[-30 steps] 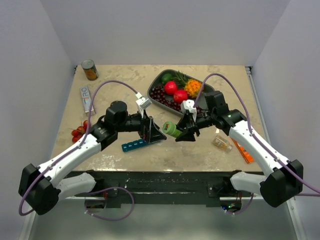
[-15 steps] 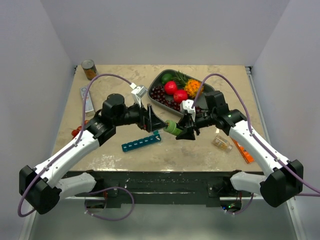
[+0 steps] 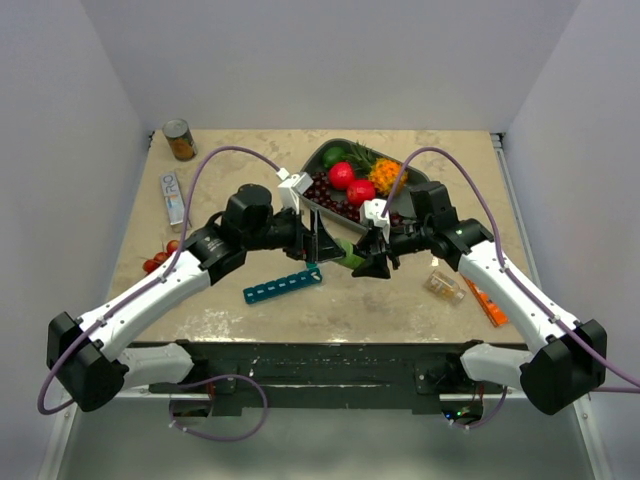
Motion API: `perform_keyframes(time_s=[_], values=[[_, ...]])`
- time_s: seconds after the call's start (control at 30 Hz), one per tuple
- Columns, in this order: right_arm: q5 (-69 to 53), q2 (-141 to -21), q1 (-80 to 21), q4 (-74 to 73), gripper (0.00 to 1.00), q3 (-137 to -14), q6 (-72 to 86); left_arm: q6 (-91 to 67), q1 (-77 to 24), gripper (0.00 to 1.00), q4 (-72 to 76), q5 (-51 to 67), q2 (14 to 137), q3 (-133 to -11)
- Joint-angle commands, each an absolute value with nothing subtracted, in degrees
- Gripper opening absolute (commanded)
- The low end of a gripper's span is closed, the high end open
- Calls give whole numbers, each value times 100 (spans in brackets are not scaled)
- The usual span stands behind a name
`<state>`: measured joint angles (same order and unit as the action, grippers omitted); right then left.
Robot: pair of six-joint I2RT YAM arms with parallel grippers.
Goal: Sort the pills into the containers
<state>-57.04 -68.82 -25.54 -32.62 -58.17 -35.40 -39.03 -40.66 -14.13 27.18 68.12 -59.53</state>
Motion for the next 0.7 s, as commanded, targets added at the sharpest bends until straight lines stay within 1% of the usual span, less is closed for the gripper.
perform_keyframes(time_s=[0.0, 0.03, 0.13, 0.17, 0.23, 0.3, 0.33, 0.4, 0.43, 0.53, 0.67], values=[[-5739, -6715, -2575, -3032, 0, -6003, -3568, -3990, -4148, 79, -1406, 2733, 6864, -6267], [-5739, -6715, -2575, -3024, 0, -6003, -3568, -3982, -4148, 78, -1406, 2733, 6882, -6267], [-5739, -6715, -2566, -3015, 0, -5994, -3560, -3938, -4166, 66, -1433, 2786, 6917, -6267], [-5739, -6715, -2575, -3006, 0, -5994, -3542, -3920, -4166, 59, -1433, 2821, 6934, -6258], [-5765, -6724, -2575, -2997, 0, -5994, -3525, -3850, -4175, 50, -1433, 2961, 6961, -6249], [-5783, -6732, -2575, -3006, 0, -5994, -3507, -3762, -4175, 44, -1433, 3049, 7005, -6223], [-5818, -6732, -2566, -2997, 0, -5994, -3489, -3718, -4175, 39, -1433, 3172, 7022, -6205], [-5871, -6741, -2575, -2988, 0, -5994, -3463, -3578, -4175, 35, -1363, 3365, 7066, -6144], [-5906, -6741, -2566, -2962, 0, -5985, -3419, -3499, -4175, 31, -1345, 3445, 7066, -6117], [-6108, -6759, -2575, -2866, 0, -5968, -3235, -3042, -4166, 23, -1204, 3743, 7075, -6003], [-6651, -6820, -2575, -2681, 0, -5950, -2919, -2008, -4166, 18, -933, 4261, 7005, -5819]])
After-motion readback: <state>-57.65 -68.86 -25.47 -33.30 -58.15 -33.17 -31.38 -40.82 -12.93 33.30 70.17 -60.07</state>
